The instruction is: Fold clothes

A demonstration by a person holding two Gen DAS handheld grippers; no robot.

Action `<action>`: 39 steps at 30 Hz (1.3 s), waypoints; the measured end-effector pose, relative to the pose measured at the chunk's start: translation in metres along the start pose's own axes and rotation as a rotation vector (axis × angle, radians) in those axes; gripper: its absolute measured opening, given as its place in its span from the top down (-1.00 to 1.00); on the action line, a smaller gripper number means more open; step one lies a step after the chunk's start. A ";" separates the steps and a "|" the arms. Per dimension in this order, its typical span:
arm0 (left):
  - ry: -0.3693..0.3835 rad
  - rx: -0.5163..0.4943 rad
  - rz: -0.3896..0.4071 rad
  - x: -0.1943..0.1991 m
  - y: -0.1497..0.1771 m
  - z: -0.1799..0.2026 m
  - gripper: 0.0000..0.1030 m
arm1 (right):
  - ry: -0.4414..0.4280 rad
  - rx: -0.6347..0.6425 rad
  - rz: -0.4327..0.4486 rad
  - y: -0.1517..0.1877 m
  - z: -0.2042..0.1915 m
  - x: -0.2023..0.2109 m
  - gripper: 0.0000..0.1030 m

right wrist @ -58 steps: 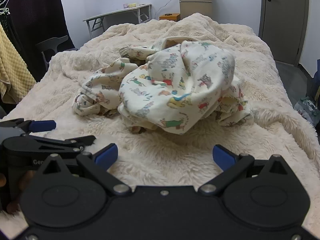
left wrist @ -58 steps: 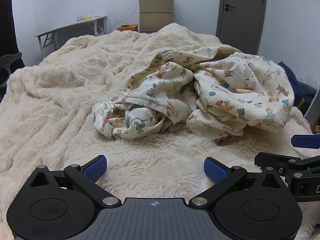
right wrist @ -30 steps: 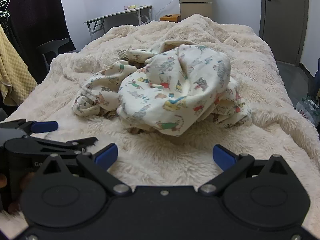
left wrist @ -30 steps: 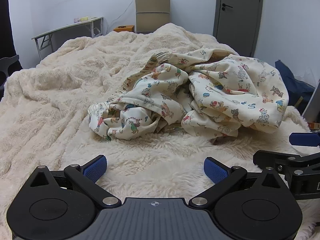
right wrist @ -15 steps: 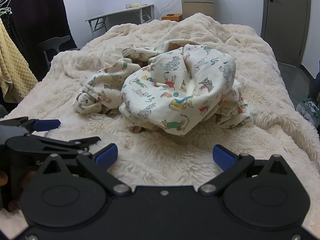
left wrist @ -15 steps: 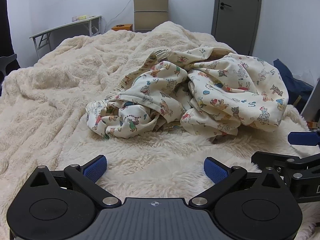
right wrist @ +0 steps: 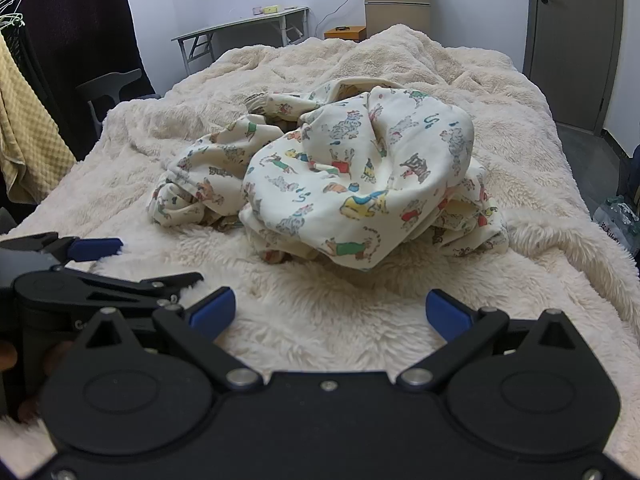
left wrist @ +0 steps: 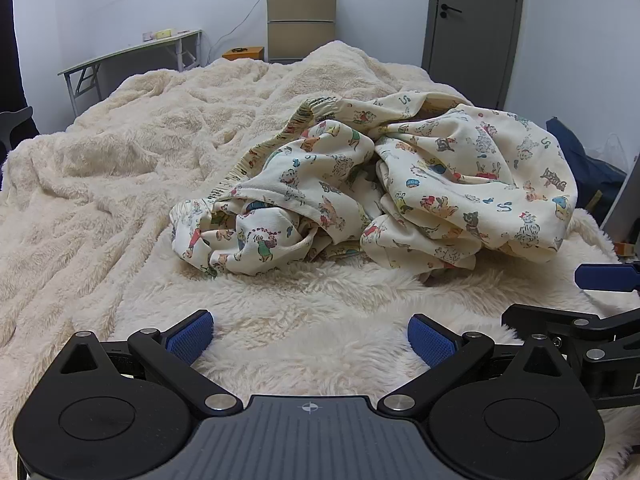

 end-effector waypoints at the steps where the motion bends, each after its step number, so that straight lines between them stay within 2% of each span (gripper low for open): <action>1: 0.000 0.000 0.000 0.000 0.000 0.000 -1.00 | 0.000 0.001 0.000 0.000 0.000 0.000 -1.00; 39: -0.002 -0.009 -0.003 0.000 -0.002 0.001 -1.00 | -0.009 0.016 -0.007 -0.001 -0.003 -0.001 -1.00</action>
Point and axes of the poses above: each gripper's, at about its wrist camera, not at the fingertips, and x roughly against the way its jaws point, z to its right, y to its underside, the point moved 6 cm from there along -x, roughly the way its jaws point, and after that the axes turned 12 degrees about x, right-handed, at the moved point
